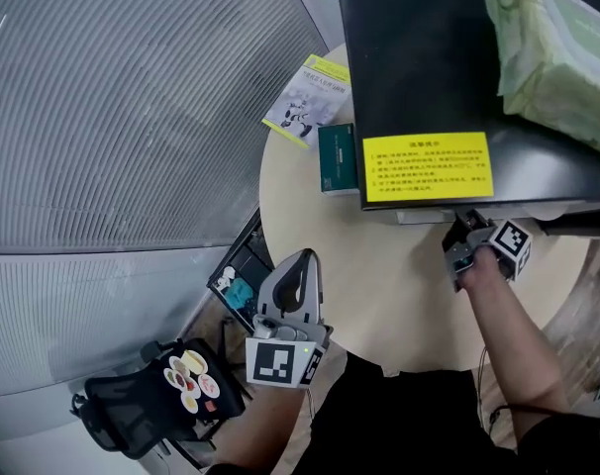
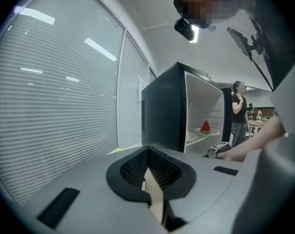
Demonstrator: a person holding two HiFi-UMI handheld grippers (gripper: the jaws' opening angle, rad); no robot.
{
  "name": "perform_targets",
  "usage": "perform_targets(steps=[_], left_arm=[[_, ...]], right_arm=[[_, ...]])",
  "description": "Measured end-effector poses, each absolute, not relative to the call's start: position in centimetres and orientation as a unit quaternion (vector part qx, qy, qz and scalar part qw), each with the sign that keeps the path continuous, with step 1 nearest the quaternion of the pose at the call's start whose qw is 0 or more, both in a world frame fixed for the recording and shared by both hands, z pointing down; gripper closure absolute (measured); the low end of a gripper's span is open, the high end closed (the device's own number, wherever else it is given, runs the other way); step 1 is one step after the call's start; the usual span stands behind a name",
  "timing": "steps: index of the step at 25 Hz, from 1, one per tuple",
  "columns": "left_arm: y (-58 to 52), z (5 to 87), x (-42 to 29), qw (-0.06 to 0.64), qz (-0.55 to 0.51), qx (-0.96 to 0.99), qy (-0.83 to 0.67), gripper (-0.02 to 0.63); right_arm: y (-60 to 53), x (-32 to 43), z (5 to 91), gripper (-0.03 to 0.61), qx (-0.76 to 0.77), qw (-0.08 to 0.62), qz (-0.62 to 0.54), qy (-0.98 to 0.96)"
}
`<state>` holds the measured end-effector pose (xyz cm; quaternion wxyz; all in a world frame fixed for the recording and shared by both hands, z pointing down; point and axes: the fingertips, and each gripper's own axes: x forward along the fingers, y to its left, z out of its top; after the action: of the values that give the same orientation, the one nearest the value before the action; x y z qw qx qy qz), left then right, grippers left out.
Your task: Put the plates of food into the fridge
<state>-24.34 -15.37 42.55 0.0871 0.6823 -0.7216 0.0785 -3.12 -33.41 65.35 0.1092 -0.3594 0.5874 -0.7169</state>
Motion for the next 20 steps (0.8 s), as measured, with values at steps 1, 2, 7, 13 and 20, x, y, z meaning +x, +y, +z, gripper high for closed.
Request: perform_targets(steps=[1,2,7,13,20], left_arm=[[-15.2,42.5,-24.6,0.087,0.078,0.680,-0.724,0.611],[-15.0,42.3,-24.8,0.085,0.078,0.678,-0.726,0.611],[-14.5,42.1,-25.4,0.084,0.077,0.675,-0.729,0.611],[-14.4,41.3,-25.5,0.078,0.068,0.675,-0.730,0.611],[-13.9,40.5,-25.4,0.069,0.063,0.677,-0.730,0.611]], right_arm=[[-33.6,-3.2,65.4,0.561,-0.361,0.108,-0.717,0.587],[-33.8,-3.2,65.5,0.561,-0.362,0.108,-0.717,0.586],[-34.2,-3.8,65.8,0.561,-0.356,0.098,-0.713,0.596],[-34.3,-4.0,65.3,0.455,-0.364,0.027,-0.662,0.655],[-33.7,-3.9,64.9,0.354,-0.375,-0.120,-0.564,0.726]])
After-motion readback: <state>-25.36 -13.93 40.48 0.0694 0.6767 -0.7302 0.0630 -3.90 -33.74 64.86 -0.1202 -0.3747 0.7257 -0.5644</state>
